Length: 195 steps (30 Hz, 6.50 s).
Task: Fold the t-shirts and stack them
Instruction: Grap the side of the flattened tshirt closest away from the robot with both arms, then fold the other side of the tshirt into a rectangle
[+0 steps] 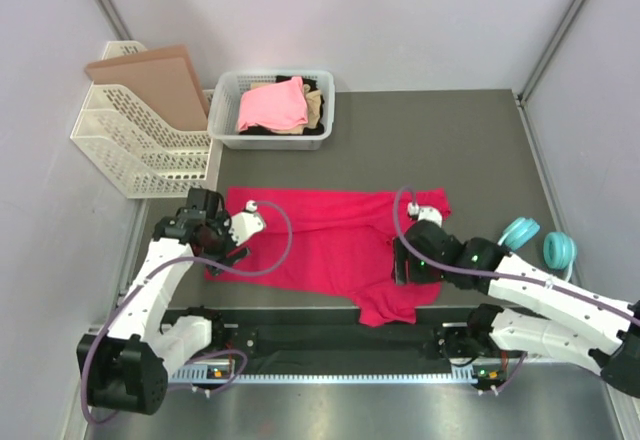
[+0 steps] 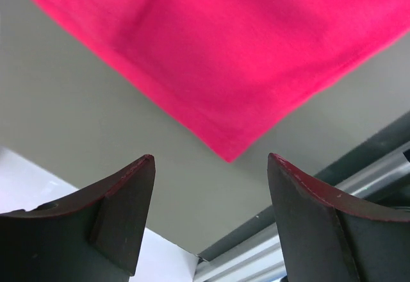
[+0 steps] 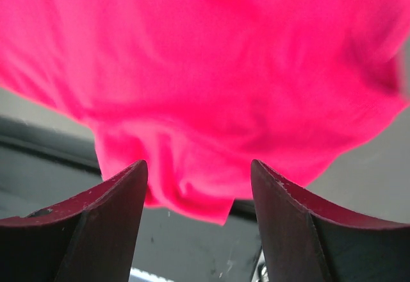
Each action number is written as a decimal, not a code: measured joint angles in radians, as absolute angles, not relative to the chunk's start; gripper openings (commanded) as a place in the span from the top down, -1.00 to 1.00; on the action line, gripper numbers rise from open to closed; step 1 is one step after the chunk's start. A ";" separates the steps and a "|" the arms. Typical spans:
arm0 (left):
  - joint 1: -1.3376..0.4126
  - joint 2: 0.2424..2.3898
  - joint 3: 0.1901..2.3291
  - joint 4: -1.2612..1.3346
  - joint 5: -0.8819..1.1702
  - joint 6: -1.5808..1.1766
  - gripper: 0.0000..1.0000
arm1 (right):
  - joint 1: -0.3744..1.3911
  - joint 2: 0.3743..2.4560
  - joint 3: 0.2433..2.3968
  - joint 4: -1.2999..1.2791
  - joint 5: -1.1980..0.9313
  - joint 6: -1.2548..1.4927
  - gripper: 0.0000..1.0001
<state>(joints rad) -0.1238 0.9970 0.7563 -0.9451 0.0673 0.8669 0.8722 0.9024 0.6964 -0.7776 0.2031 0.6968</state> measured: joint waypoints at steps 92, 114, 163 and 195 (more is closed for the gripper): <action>-0.132 1.310 0.860 -0.760 0.010 0.832 0.99 | 1.276 0.895 0.921 -1.222 0.421 1.190 1.00; -0.190 1.540 1.007 -0.692 -0.004 0.794 0.81 | 0.894 1.001 0.981 -1.051 0.382 0.767 1.00; -0.228 1.535 0.996 -0.719 -0.051 0.786 -0.01 | 0.522 1.296 0.857 -0.725 0.217 0.448 1.00; -0.195 1.726 1.118 -0.711 -0.008 0.750 0.05 | 0.503 1.282 0.824 -0.700 0.189 0.445 1.00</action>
<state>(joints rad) -0.1947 1.7264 1.1183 -0.7109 -0.0078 0.7498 0.5026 1.2819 0.8242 -0.6998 0.1894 0.4450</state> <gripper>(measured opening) 0.480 0.006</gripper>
